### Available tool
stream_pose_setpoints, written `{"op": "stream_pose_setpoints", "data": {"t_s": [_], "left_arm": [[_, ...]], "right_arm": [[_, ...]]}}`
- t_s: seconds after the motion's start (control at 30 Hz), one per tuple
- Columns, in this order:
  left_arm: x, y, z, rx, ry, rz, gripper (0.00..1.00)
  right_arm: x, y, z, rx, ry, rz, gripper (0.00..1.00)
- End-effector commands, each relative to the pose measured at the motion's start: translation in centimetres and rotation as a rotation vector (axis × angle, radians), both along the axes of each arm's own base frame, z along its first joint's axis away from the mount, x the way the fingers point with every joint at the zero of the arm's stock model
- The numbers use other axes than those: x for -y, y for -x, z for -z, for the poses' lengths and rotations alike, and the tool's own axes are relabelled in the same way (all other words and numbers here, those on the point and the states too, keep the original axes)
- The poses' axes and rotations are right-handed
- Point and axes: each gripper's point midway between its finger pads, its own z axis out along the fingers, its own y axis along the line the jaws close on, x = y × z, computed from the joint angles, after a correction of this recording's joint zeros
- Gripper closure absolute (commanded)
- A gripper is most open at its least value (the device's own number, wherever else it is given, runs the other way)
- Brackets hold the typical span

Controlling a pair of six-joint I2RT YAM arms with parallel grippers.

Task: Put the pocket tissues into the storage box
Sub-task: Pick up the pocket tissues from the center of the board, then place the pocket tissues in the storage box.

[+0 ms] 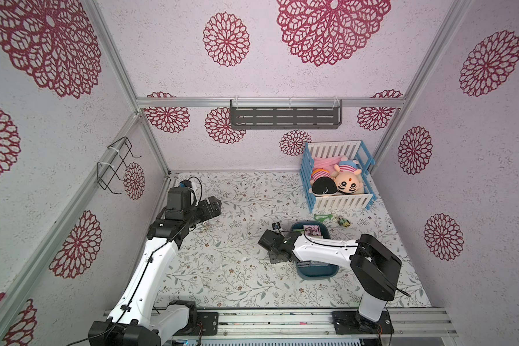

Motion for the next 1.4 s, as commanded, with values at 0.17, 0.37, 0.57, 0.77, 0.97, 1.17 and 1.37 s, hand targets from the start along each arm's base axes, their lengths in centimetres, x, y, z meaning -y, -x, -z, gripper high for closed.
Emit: {"op": "stream_pose_setpoints", "data": {"t_s": [0.17,0.37,0.57,0.77,0.97,1.17,1.37], "left_arm": [[0.0,0.4,-1.3,0.039,-0.006,0.002,0.03],[0.2,0.1,-1.6,0.037,-0.001,0.013,0.03],[0.4,-0.1,-2.0,0.049,0.01,0.015,0.03],[0.4,-0.2,-2.0,0.055,0.01,0.016,0.03],[0.7,-0.6,-2.2,0.062,0.025,0.022,0.03],[0.8,-0.8,-2.4,0.064,0.023,0.027,0.03],[0.8,-0.8,-2.4,0.065,0.021,0.025,0.03]], "right_arm": [[-2.3,-0.6,-3.5,0.057,-0.161,-0.022,1.0],[-2.3,-1.0,-7.4,0.125,-0.306,0.014,1.0],[1.3,-0.9,-11.1,0.167,-0.387,0.088,1.0],[6.8,1.5,-13.2,0.17,-0.319,0.153,1.0],[12.4,4.6,-12.0,0.125,-0.217,0.281,1.0],[14.8,6.8,-9.0,0.073,-0.206,0.37,1.0],[15.0,7.1,-7.7,0.067,-0.266,0.474,1.0]]}}
